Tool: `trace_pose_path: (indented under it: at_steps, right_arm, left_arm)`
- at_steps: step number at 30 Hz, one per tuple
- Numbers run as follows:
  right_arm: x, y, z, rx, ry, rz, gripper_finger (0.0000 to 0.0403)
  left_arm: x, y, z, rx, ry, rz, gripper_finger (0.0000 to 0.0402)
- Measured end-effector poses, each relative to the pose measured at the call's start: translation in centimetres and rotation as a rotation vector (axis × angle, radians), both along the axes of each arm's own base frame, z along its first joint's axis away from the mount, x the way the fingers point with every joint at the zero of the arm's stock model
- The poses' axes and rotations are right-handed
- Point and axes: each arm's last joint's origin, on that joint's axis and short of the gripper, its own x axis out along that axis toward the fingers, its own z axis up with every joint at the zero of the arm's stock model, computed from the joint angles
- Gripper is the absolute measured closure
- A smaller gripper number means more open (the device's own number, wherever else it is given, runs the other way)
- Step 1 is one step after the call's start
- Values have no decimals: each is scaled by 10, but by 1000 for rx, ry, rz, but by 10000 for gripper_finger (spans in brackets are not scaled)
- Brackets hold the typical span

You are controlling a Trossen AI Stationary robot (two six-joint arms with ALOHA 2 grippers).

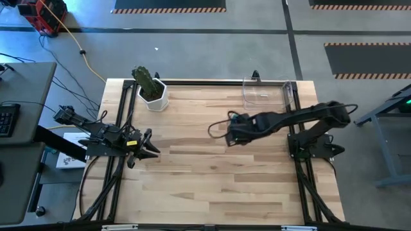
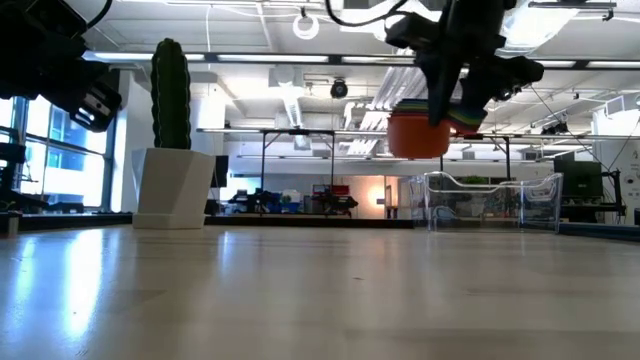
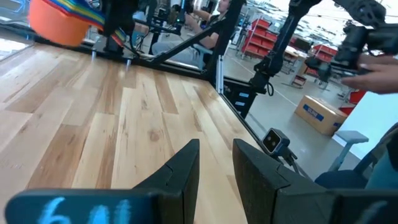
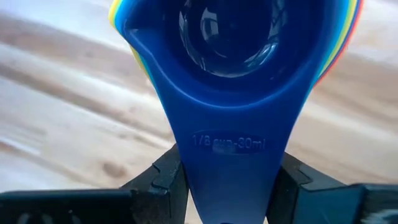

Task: Nest measuring cups in basket
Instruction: Put the nested measuring cups into the transparent bin

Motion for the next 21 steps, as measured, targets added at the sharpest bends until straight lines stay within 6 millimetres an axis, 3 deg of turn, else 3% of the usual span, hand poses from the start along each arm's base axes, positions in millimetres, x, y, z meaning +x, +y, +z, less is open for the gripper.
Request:
trace_pose_path:
  at_steps: [9,21]
  right_arm:
    - [-41,-56,24,-99,98,-52,269]
    - [-92,-162,36,-91,162,-25,269]
  left_arm:
    - [0,0,0,0,-1,0,314]
    - [0,0,0,0,-1,0,314]
